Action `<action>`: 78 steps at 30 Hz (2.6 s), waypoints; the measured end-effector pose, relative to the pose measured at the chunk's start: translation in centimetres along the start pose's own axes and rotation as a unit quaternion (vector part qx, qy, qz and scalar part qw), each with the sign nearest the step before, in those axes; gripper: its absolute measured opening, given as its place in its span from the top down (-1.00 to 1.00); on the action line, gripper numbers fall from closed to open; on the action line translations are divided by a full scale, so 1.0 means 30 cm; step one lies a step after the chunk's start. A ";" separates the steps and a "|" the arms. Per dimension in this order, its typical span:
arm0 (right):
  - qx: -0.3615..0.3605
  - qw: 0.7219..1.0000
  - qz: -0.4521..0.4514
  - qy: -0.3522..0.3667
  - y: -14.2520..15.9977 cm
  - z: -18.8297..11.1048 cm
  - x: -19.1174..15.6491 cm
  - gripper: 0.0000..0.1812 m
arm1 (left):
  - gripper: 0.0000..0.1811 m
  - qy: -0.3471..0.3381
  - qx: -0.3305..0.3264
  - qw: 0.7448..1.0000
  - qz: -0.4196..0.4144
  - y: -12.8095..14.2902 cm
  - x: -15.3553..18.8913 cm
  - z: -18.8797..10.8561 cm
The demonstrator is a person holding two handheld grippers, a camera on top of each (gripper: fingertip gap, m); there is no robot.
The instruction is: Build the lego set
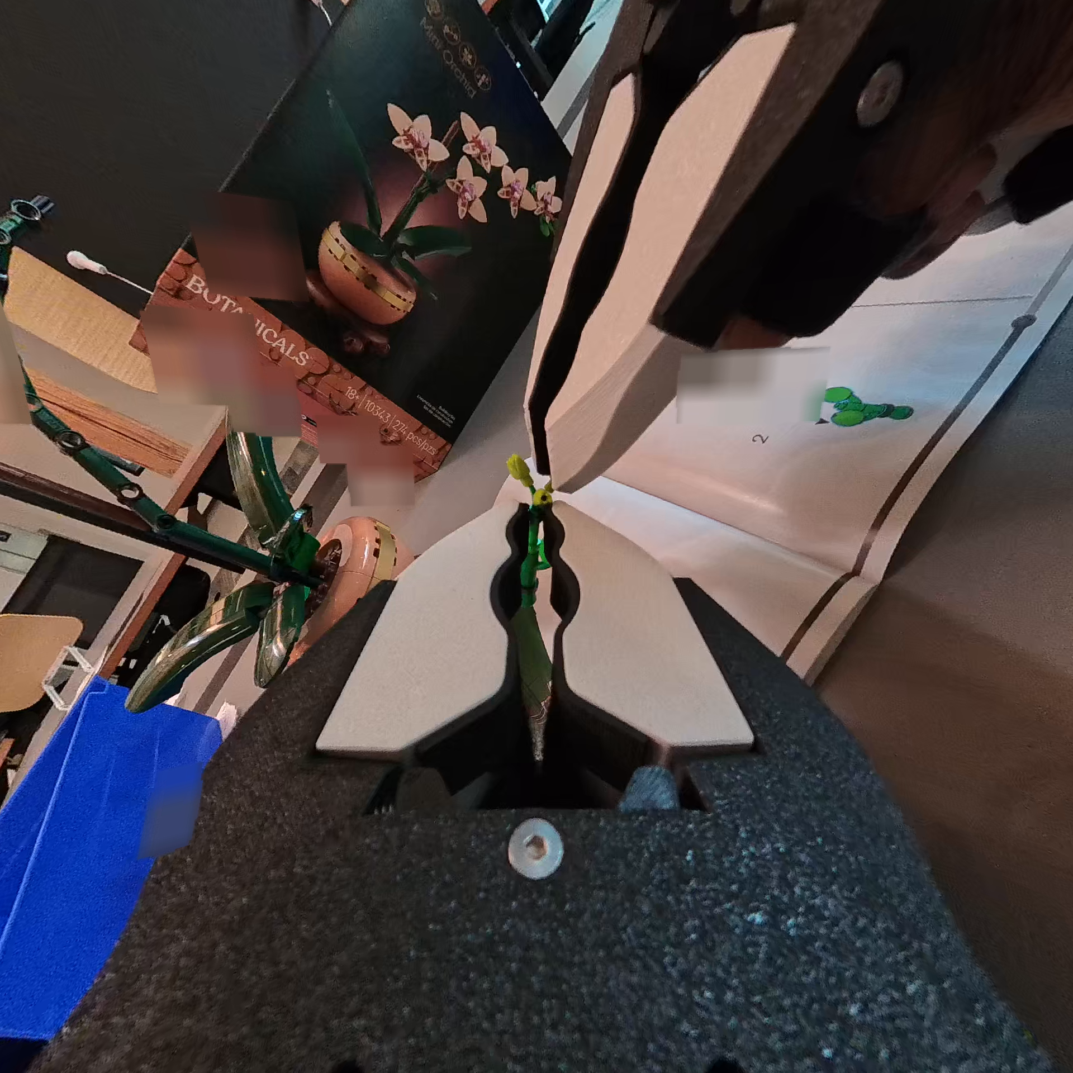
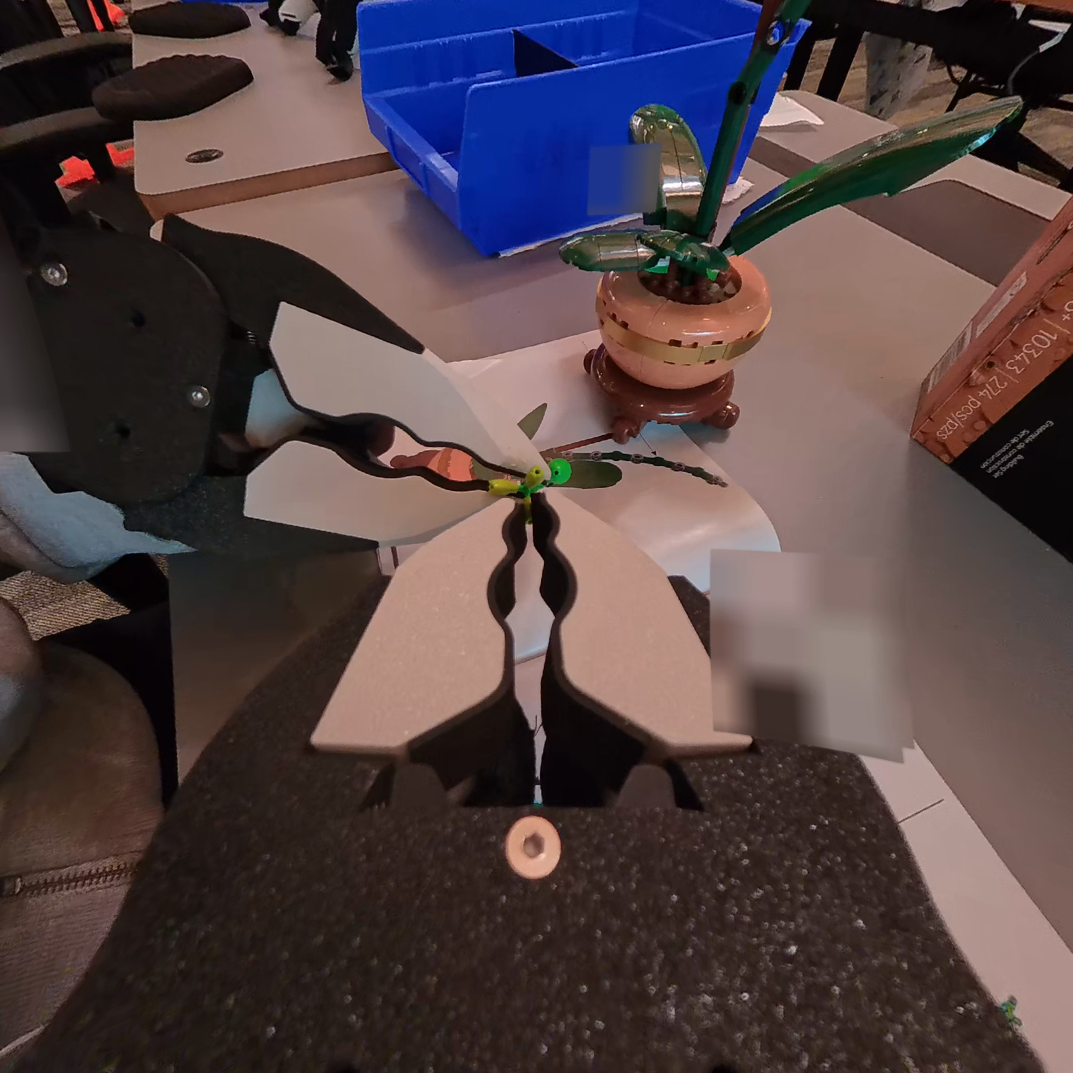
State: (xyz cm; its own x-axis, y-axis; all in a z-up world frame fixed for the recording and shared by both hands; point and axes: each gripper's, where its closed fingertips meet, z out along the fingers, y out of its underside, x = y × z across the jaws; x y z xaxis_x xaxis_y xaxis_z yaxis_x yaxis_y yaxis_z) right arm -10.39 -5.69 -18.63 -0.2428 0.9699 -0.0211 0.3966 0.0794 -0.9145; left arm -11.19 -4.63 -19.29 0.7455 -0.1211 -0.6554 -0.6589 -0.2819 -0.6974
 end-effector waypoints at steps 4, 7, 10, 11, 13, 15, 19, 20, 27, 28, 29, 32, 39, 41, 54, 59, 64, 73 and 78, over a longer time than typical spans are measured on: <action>0.005 1.000 0.004 -0.007 -0.002 0.001 -0.004 1.00 | 0.96 0.005 0.002 1.000 0.002 0.002 0.005 0.001; 0.007 1.000 0.008 -0.007 -0.002 0.002 -0.003 1.00 | 0.96 0.008 0.005 1.000 -0.007 -0.002 0.009 0.001; 0.014 1.000 0.007 -0.010 0.000 0.000 -0.003 1.00 | 0.96 0.013 0.007 1.000 -0.016 -0.002 0.012 0.002; 0.017 1.000 0.007 -0.013 0.001 0.000 -0.004 1.00 | 0.96 0.013 0.008 1.000 -0.018 -0.002 0.012 0.002; 0.026 0.999 0.001 -0.018 -0.003 -0.002 -0.008 1.00 | 0.96 0.011 0.006 1.000 -0.019 0.000 0.011 0.005; 0.049 0.999 0.004 -0.021 -0.020 -0.016 -0.008 0.96 | 0.96 0.008 -0.001 1.000 -0.020 0.011 0.006 0.008; 0.059 0.998 -0.003 -0.004 -0.010 -0.040 0.015 0.88 | 0.96 0.007 0.001 1.000 -0.030 0.016 -0.004 0.006; 0.053 0.999 -0.004 -0.003 0.002 -0.035 0.017 0.87 | 0.96 0.007 0.003 0.999 -0.032 0.013 -0.005 0.005; 0.068 0.998 -0.006 -0.012 0.005 -0.010 0.015 0.94 | 0.96 0.016 0.016 0.999 -0.048 -0.001 0.002 0.001; 0.063 0.998 -0.008 -0.013 0.008 -0.009 0.015 0.94 | 0.96 0.017 0.017 0.999 -0.048 -0.002 0.002 0.000; 0.057 0.998 -0.009 -0.013 0.013 -0.007 0.015 0.94 | 0.96 0.018 0.018 0.998 -0.049 -0.004 0.003 0.000; 0.056 0.998 -0.011 -0.012 0.016 -0.005 0.015 0.95 | 0.96 0.020 0.018 0.998 -0.049 -0.004 0.008 0.000; 0.044 0.999 -0.016 -0.006 0.024 -0.001 0.013 0.96 | 0.96 0.010 0.008 0.999 -0.033 0.001 0.008 0.001; 0.042 0.999 -0.020 -0.004 0.025 0.000 0.012 0.97 | 0.96 0.007 0.004 1.000 -0.024 0.004 0.008 0.001; 0.035 0.999 -0.018 -0.006 0.048 0.012 0.012 0.97 | 0.96 0.005 -0.016 1.000 0.009 0.025 0.026 0.008; 0.032 0.999 -0.016 -0.006 0.053 0.016 0.012 0.97 | 0.96 0.009 -0.018 1.000 0.011 0.030 0.029 0.009; 0.032 0.999 -0.014 -0.009 0.054 0.018 0.011 0.97 | 0.96 0.012 -0.022 1.000 0.014 0.035 0.035 0.010; 0.035 0.999 0.003 -0.018 0.051 0.021 0.008 0.98 | 0.96 0.022 -0.022 0.999 -0.016 0.043 0.043 0.013; 0.049 0.999 0.013 -0.018 0.041 0.011 0.014 0.98 | 0.96 0.027 -0.006 0.998 -0.053 0.032 0.036 0.011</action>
State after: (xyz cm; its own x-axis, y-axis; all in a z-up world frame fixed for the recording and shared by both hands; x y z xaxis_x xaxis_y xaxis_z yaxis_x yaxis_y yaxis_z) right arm -10.30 -5.25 -19.90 -0.2657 0.9623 -0.0575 0.3144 0.0301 -0.9488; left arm -11.05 -4.74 -20.78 0.8160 -0.1398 -0.5609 -0.5742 -0.3077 -0.7587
